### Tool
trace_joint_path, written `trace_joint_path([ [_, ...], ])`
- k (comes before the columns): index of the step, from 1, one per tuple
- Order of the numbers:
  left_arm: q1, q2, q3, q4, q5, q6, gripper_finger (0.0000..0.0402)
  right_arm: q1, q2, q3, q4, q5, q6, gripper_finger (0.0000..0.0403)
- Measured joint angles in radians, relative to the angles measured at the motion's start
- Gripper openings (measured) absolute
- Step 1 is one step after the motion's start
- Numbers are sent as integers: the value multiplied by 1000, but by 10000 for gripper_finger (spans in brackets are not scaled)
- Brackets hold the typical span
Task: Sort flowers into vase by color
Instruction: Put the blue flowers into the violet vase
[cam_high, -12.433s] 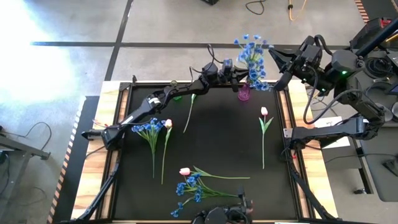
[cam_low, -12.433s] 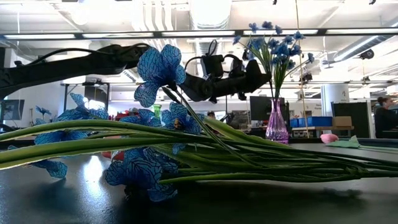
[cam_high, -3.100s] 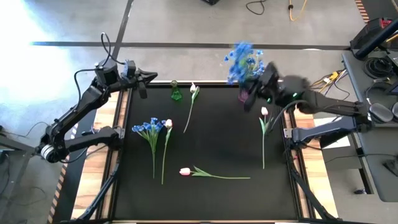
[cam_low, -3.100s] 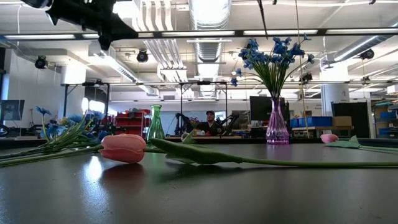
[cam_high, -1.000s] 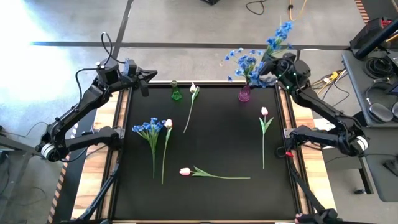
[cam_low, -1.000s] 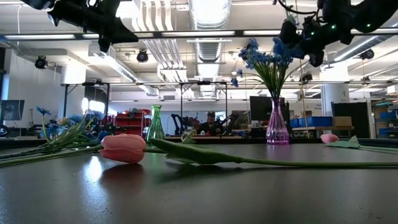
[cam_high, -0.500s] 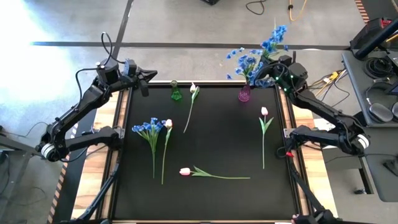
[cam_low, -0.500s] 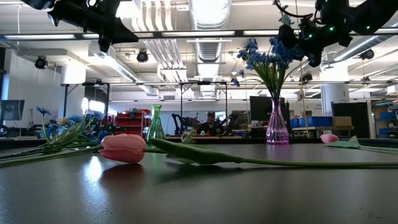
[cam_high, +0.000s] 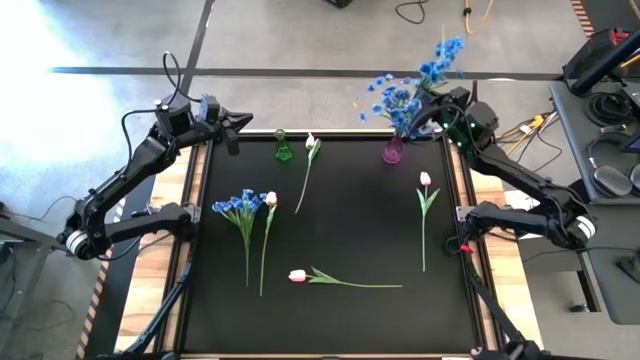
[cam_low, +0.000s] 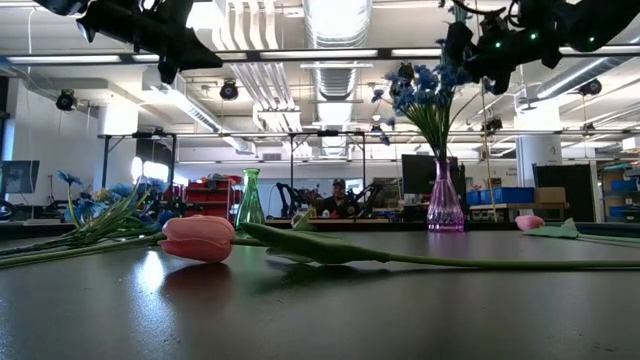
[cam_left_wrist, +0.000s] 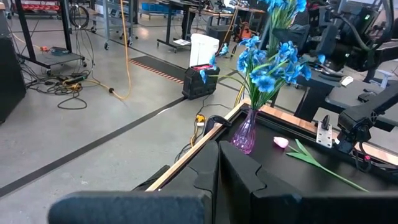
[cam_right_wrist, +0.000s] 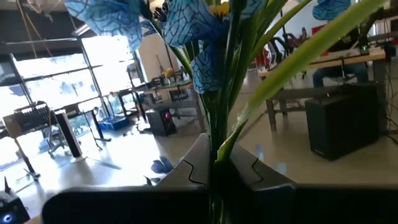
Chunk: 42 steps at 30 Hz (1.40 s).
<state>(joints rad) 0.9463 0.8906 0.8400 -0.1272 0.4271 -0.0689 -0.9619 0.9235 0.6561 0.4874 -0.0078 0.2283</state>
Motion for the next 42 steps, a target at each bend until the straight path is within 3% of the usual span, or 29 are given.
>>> trace_joint_path([
  [9,0,0,0,0,0,0,0,0,-5,96,-99,-43,-41,9],
  [24,0,0,0,0,0,0,0,0,-53,390,-528,-44,-205,9],
  [28,0,0,0,0,0,0,0,0,-66,431,-594,63,-267,9],
  [31,0,0,0,0,0,0,0,-9,-56,418,-597,89,-308,9],
  [35,0,0,0,0,0,0,0,-58,-21,332,-565,49,-235,9],
  [42,0,0,0,0,0,0,0,-100,11,111,-212,-21,-109,9],
])
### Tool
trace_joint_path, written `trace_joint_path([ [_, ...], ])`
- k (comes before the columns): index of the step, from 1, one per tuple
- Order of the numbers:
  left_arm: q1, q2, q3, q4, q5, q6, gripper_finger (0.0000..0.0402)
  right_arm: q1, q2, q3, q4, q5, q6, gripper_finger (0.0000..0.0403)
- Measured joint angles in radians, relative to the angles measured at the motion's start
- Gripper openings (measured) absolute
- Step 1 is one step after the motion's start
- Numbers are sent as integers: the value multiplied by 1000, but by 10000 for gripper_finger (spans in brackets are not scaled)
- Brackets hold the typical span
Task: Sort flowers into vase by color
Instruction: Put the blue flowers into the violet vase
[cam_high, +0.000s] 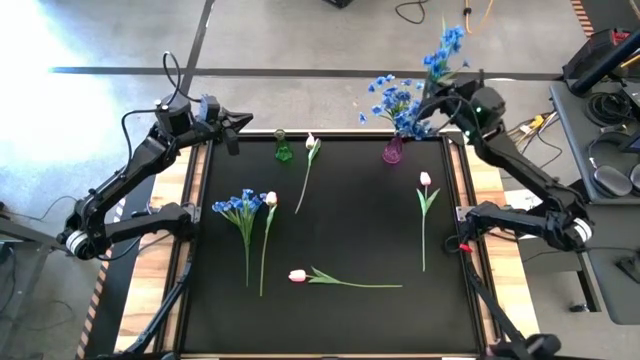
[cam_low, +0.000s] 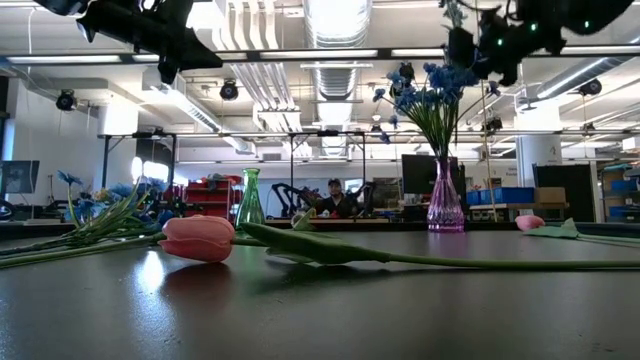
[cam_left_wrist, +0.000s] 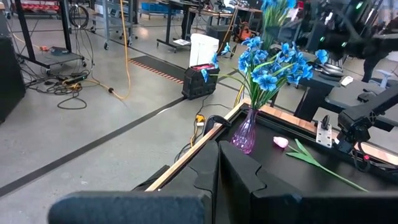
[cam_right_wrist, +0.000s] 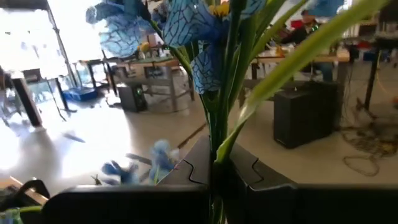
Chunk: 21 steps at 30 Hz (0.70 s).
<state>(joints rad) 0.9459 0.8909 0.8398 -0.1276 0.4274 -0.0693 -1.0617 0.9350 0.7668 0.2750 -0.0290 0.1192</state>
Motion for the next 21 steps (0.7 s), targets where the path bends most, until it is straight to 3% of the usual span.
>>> trace_joint_path([
  [8,0,0,0,0,0,-12,0,8,-11,-68,81,3,109,9],
  [21,0,0,0,0,0,-14,0,61,-2,-69,74,47,90,9],
])
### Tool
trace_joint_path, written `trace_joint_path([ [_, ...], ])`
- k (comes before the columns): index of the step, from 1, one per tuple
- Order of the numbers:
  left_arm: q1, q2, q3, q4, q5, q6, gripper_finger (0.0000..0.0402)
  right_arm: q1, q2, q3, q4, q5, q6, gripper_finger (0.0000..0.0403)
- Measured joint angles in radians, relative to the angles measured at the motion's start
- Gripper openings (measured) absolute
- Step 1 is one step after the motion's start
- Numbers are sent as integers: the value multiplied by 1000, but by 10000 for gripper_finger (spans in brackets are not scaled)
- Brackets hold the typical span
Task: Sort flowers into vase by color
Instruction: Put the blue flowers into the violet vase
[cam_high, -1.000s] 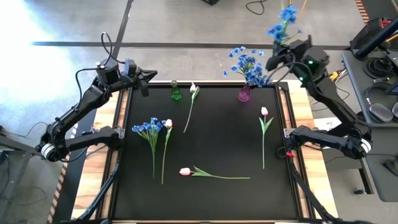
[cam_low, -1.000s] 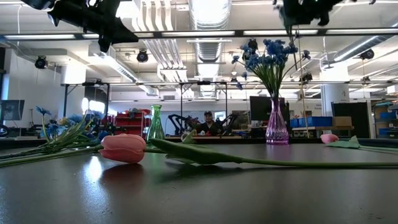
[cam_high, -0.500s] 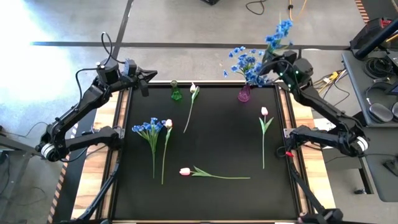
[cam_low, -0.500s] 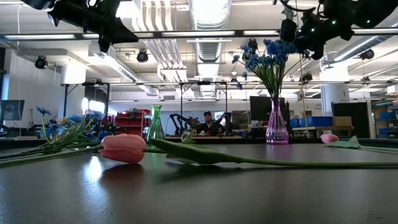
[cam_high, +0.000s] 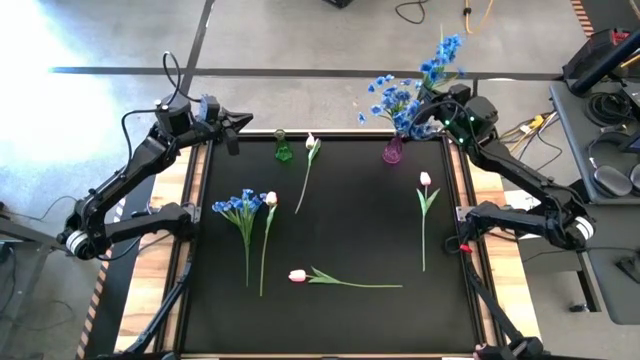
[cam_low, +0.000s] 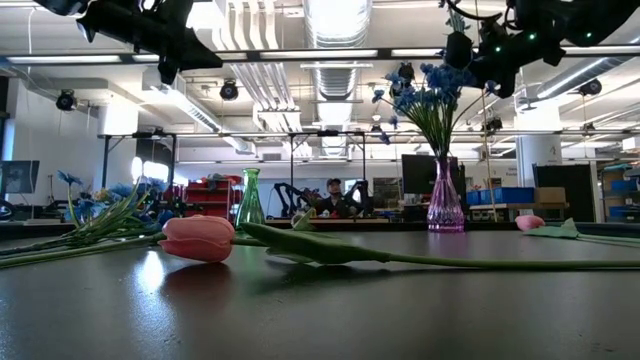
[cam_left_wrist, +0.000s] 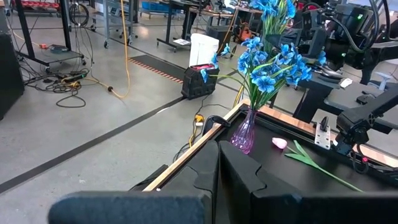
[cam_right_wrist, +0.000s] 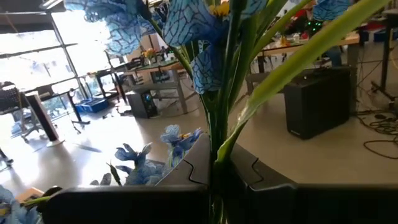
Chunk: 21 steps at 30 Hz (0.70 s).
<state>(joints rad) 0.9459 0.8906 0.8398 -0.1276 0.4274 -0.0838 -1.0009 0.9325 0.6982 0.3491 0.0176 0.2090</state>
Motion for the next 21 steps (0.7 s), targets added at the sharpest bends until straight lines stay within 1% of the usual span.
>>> trace_joint_path([
  [8,0,0,0,0,0,0,0,13,0,-20,1,12,-25,9],
  [15,0,0,0,0,0,-1,0,35,-2,-62,96,36,-25,9],
  [21,0,0,0,0,0,-4,0,34,1,-73,99,39,-42,9],
])
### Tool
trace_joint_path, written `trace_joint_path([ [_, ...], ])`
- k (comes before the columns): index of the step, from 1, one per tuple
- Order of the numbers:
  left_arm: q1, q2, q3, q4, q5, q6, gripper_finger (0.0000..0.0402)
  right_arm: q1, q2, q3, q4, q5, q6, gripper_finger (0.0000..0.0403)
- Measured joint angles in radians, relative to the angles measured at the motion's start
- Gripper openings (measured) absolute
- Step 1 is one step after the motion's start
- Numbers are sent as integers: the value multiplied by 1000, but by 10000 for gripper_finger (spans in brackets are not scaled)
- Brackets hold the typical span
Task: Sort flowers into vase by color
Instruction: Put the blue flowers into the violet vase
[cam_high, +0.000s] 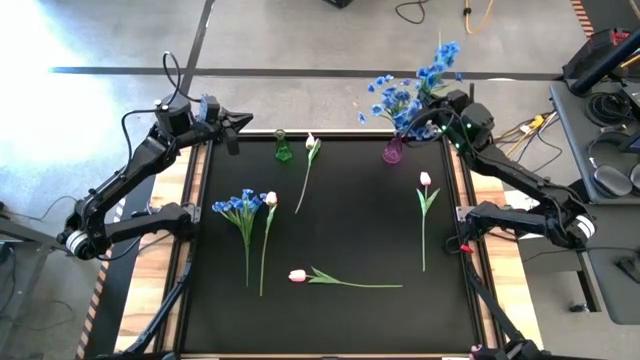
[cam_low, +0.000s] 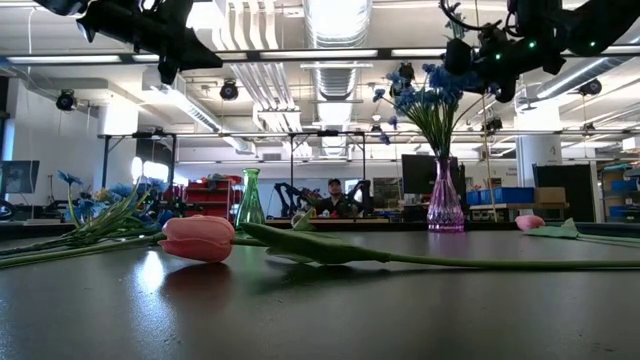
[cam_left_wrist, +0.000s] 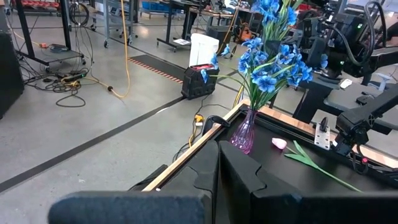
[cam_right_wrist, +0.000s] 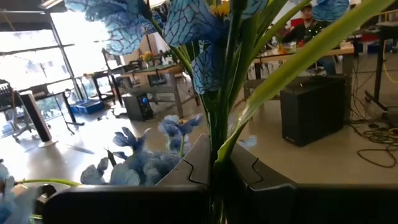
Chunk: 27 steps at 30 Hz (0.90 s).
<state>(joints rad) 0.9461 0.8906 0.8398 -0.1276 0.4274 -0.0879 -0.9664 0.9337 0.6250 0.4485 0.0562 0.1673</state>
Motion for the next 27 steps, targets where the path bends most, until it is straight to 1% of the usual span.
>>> trace_joint_path([
  [6,0,0,0,0,0,0,0,0,0,-10,8,-5,-13,9],
  [11,0,0,0,0,0,0,0,3,-3,-21,72,-37,-26,9],
  [24,0,0,0,0,0,0,0,15,-3,-79,66,-38,-21,9],
  [27,0,0,0,0,0,0,0,23,-3,-79,66,-38,-9,17],
])
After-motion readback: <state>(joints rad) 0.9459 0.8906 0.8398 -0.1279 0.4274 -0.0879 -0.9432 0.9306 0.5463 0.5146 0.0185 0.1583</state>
